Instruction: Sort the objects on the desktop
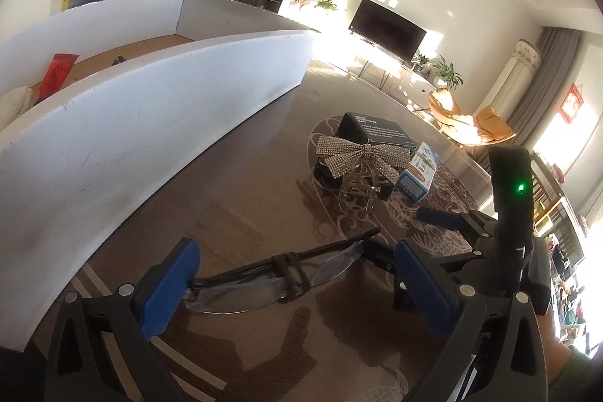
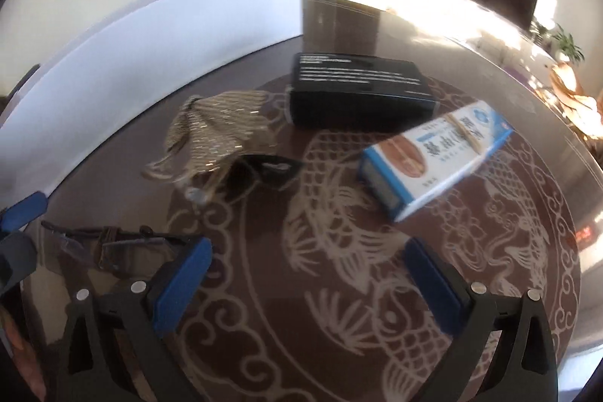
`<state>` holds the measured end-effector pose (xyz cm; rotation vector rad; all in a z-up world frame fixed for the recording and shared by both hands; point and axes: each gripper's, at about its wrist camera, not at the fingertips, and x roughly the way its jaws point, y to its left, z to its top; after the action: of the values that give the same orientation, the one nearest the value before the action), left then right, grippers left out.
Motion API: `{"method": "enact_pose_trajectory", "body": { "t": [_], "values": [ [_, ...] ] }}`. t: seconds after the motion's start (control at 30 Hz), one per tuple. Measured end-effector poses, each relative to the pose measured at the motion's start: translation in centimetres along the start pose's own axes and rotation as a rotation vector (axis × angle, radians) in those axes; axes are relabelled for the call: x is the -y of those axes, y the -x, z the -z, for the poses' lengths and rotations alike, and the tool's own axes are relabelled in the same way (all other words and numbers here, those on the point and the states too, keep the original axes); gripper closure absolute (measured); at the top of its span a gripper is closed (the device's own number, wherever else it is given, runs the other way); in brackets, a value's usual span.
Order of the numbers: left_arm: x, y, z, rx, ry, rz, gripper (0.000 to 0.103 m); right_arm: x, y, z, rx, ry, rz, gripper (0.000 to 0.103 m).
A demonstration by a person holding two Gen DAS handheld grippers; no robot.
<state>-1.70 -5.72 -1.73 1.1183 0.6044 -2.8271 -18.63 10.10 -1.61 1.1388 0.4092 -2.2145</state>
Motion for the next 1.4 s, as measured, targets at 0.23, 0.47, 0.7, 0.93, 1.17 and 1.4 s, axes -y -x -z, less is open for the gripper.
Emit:
{"method": "enact_pose_trajectory", "body": {
  "t": [0.23,0.47,0.7,0.93,1.17,1.4],
  "values": [
    [0.7,-2.0,0.5,-0.108,-0.029,0.042,0.000,-0.1,1.9,2.3,-0.026,0.025,0.014,0.001],
    [2.5,-2.6,1.3,-0.155,-0.136,0.008,0.000,2.3,6.8,8.7,-0.035,-0.064,0.052,0.001],
    [3.2,-2.7,1.7,-0.166,-0.185,-0.011,0.000,1.4,9.7,13.4,0.008,-0.125,0.073,0.000],
    [3.6,-0.4,1.5,-0.066,-0.213,-0.014,0.000,0.7,9.3,13.1,-0.003,-0.137,0.110,0.000],
    [2.6,2.7,0.7,0.000,-0.145,-0.022,0.000,0.9,9.3,13.2,-0.003,-0.137,0.110,0.000],
    [1.5,4.7,4.0,-0.177,0.001,0.020,0.000,0.9,9.3,13.2,-0.003,-0.136,0.110,0.000]
  ]
}}
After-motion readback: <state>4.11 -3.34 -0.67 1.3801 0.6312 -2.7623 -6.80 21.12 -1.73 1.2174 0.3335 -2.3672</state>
